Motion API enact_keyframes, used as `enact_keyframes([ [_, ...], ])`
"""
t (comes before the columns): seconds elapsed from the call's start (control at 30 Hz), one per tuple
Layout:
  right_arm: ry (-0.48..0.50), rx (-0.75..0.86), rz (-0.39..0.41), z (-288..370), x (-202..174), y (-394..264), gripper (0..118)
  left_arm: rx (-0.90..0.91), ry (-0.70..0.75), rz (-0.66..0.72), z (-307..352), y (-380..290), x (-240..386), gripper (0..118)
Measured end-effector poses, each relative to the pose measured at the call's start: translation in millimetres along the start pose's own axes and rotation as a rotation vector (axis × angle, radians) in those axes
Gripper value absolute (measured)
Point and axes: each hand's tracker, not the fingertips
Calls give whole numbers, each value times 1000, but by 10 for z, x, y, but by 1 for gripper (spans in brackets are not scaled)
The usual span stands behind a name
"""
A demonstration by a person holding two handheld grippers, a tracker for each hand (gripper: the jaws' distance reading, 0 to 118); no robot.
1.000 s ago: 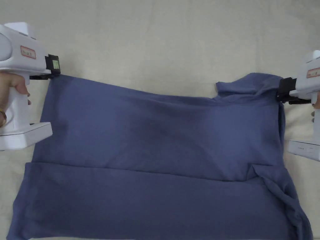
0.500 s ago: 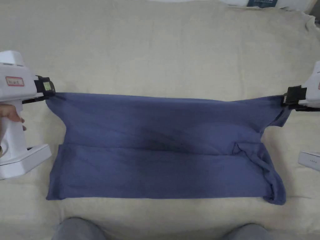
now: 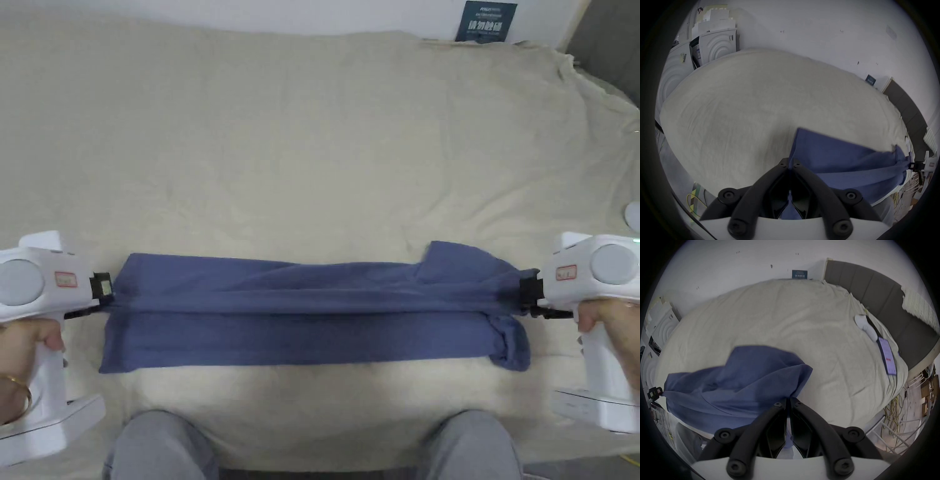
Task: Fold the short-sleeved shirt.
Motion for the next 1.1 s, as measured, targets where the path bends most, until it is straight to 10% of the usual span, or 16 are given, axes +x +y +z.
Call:
enact_keyframes([
  [0.37,-41,-74,-9,-205,-17,-319,4,-52,74,-18,-100,-273,21,0],
  [0.43,-20,-57,-47,-137,26,-340,28,-42,71,-43,-32,-236,24,21],
  [0.5,-32,-52,-18,-29,81,-324,84,-16,81,-37,75,-175,7,78],
  [0.57,-55,5,29,158,158,-259,97,34,95,-27,214,-58,-57,111],
  [0.8,-129,316,98,980,151,68,97,271,12,-94,845,368,92,113],
  [1.1,102,765,-73,1577,-229,-222,98,600,-18,-114,1136,123,692,107],
])
